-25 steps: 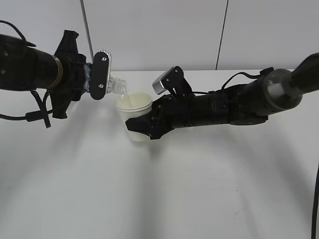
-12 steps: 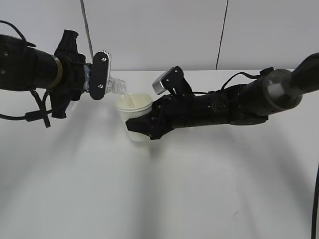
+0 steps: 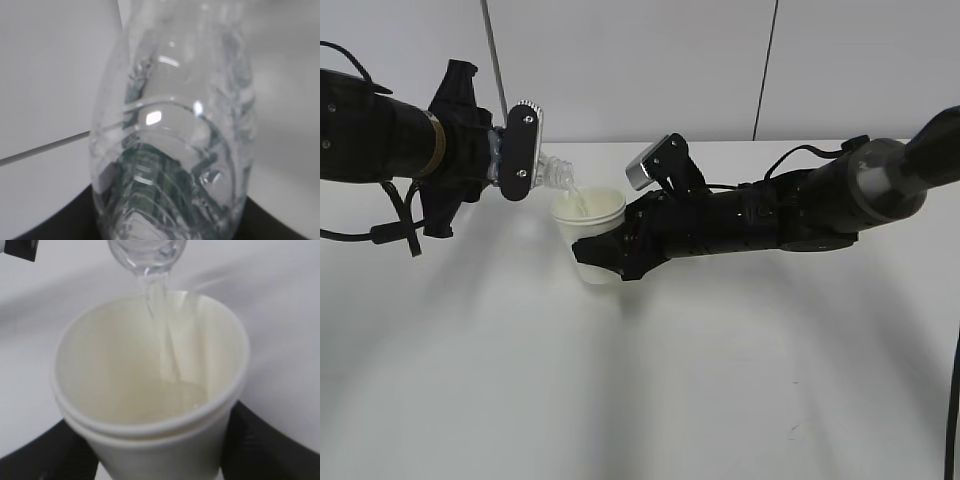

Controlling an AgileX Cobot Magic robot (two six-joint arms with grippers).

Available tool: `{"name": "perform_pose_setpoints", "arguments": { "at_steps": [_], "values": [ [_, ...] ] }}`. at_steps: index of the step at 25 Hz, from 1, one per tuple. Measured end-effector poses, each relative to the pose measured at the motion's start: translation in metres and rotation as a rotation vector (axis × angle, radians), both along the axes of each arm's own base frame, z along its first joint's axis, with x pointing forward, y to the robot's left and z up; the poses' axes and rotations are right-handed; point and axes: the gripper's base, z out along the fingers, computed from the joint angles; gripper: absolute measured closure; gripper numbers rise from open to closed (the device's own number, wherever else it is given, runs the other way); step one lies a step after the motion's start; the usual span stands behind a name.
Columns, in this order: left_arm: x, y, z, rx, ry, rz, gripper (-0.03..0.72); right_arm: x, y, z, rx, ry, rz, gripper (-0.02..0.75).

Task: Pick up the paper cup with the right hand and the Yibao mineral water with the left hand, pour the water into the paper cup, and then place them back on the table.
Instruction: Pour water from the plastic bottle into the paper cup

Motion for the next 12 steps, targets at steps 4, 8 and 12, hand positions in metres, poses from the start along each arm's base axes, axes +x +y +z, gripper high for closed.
{"name": "perform_pose_setpoints", "arguments": {
  "at_steps": [4, 8, 12],
  "values": [
    [0.0, 0.0, 0.0, 0.0, 0.0, 0.0, 0.358, 0.0, -0.0001, -0.0002, -0.002, 0.001, 0.0, 0.241],
    [0.0, 0.0, 0.0001, 0.003, -0.001, -0.002, 0.358, -0.0001, -0.0001, -0.0002, -0.003, 0.001, 0.001, 0.241],
    [0.0, 0.0, 0.0001, 0.003, -0.001, -0.002, 0.358, -0.0001, -0.0001, -0.0002, -0.003, 0.001, 0.001, 0.241]
  ]
}}
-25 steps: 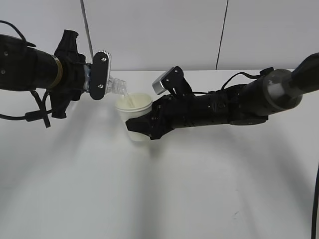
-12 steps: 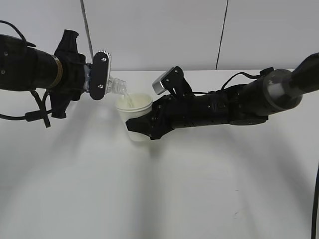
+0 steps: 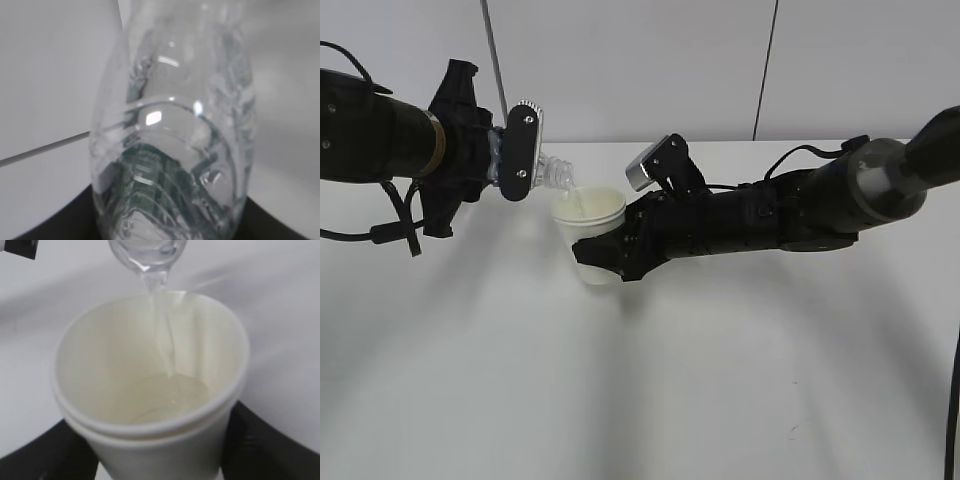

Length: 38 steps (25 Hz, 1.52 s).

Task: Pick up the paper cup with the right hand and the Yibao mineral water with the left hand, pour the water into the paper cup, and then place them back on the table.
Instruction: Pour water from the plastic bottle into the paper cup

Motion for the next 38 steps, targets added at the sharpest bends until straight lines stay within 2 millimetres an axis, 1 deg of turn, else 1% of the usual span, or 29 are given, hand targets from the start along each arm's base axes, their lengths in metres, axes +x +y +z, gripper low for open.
{"name": "perform_pose_setpoints", "arguments": {
  "at_steps": [38],
  "values": [
    [0.0004, -0.0002, 0.0006, 0.025, -0.011, -0.019, 0.359, -0.0001, -0.0001, -0.0003, -0.004, -0.001, 0.001, 0.241]
  ]
}}
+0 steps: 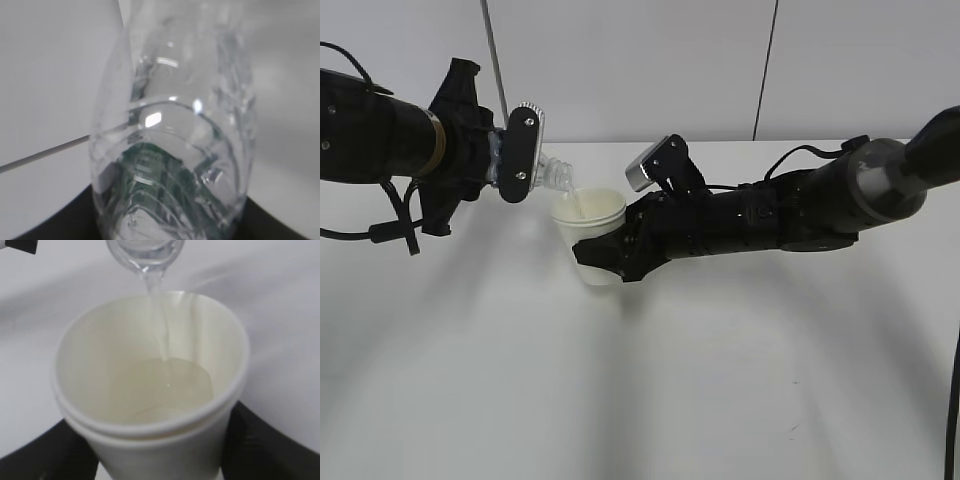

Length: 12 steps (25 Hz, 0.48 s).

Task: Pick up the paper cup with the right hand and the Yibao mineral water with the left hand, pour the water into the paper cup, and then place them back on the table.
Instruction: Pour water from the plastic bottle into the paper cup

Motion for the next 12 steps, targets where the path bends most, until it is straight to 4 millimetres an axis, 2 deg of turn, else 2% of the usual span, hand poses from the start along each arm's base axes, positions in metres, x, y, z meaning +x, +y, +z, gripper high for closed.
{"name": "perform_pose_setpoints", "arguments": {
  "at_steps": [12],
  "values": [
    [0.0001, 0.0, 0.0001, 0.005, -0.002, -0.004, 0.359, 0.0, 0.0, 0.0, -0.001, 0.0, 0.0, 0.241]
  ]
}}
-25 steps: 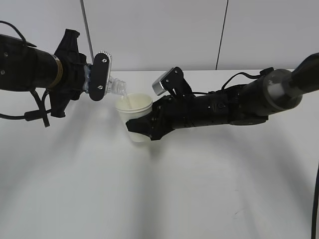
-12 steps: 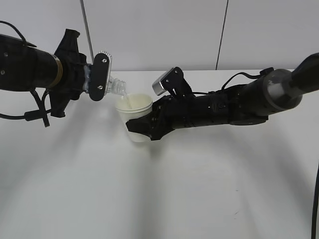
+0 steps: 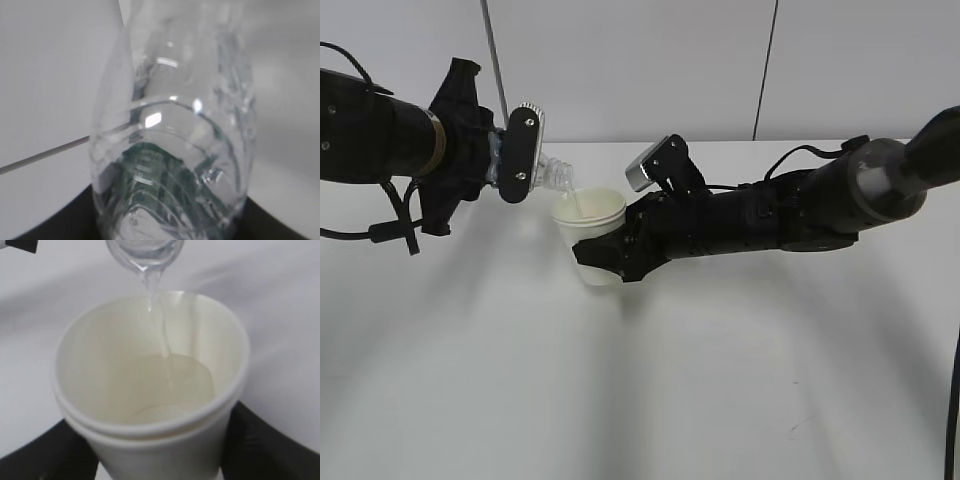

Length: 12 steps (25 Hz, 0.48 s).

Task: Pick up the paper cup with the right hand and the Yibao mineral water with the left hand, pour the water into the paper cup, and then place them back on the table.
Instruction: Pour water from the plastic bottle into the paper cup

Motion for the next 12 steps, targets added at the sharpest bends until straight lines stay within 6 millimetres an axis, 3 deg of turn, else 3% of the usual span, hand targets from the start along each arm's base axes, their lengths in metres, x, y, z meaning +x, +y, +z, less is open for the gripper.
{"name": "perform_pose_setpoints", "arguments": {
  "at_steps": [12],
  "values": [
    [0.0, 0.0, 0.0, 0.001, 0.0, 0.0, 0.359, 0.0, 0.0, 0.0, 0.0, 0.0, 0.0, 0.241]
  ]
}}
